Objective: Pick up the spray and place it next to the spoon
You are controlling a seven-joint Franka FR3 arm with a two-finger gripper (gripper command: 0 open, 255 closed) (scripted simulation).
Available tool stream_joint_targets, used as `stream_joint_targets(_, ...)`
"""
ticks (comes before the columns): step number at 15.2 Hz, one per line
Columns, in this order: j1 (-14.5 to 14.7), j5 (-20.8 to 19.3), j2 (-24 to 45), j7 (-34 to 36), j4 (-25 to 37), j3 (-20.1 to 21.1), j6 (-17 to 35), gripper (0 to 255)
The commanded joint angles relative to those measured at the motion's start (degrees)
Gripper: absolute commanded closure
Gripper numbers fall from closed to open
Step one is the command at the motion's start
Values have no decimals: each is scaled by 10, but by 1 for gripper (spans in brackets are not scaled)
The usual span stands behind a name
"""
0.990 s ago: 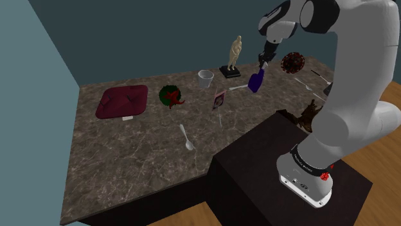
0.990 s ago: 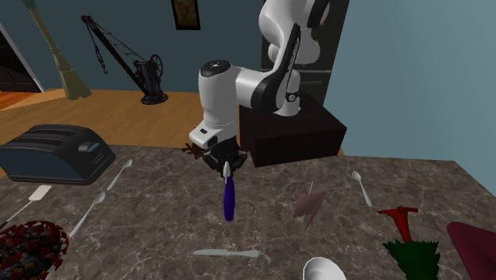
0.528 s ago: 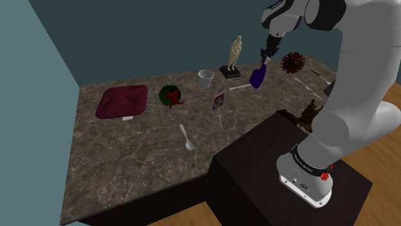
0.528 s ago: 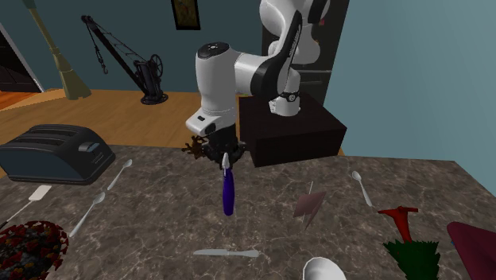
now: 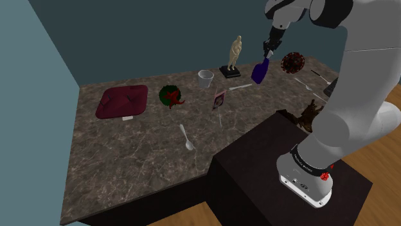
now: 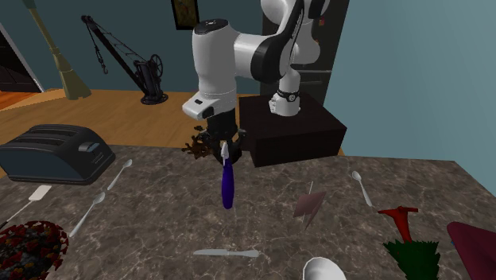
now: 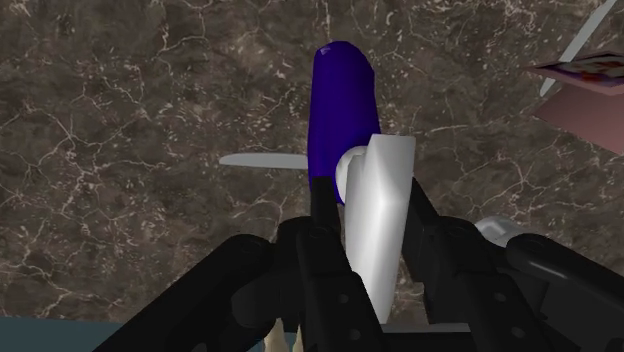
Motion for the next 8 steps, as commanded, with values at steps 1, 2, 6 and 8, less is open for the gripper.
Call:
stream_joint_targets(1,1,-3,-7,2,4,-2,-11,255)
stream_joint_targets(2,1,-5,-10,2,8,-3,-17,255)
stream_joint_targets(6,2,-10,-21,6,22,-6,-42,255)
stream_joint_targets(8,2,-13,-26,8,31,-7,-55,255)
